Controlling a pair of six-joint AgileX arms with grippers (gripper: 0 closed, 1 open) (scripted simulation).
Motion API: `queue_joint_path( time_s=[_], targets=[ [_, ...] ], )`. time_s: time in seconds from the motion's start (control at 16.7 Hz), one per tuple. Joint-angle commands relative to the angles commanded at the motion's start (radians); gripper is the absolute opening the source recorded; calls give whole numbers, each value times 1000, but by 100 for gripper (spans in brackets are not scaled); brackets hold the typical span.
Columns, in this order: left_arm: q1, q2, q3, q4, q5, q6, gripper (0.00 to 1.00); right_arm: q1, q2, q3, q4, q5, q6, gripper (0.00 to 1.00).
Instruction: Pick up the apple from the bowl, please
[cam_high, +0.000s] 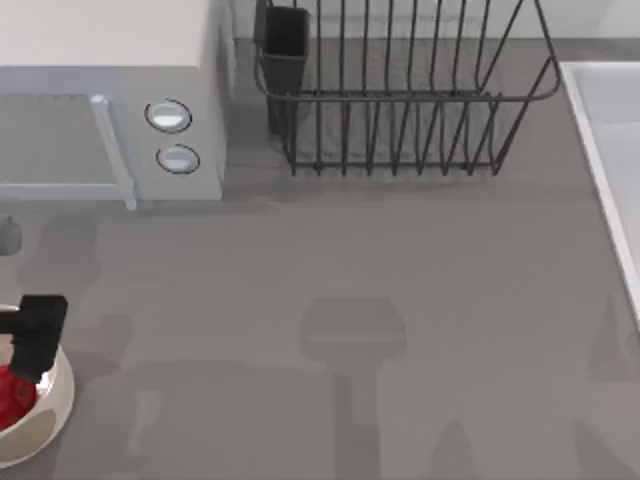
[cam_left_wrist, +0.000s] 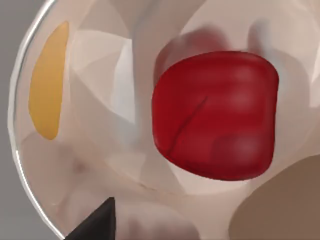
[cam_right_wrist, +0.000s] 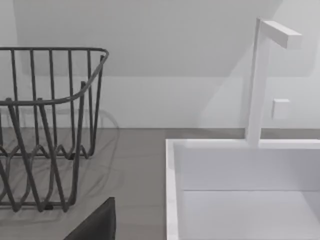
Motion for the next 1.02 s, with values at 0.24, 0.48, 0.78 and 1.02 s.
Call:
queue_joint_path(
  time_s=[0.24, 0.48, 0.78, 1.02],
  targets=[
    [0, 37, -45, 72, 0, 1, 100, 0, 0, 0, 0, 0, 0, 100],
    [1, 132, -152, 298, 0, 4, 100, 0, 0, 0, 0, 0, 0, 100],
    [2, 230, -265, 496, 0, 8, 100, 0, 0, 0, 0, 0, 0, 100],
    [3, 236, -271, 504, 0, 8, 100, 0, 0, 0, 0, 0, 0, 100]
  ],
)
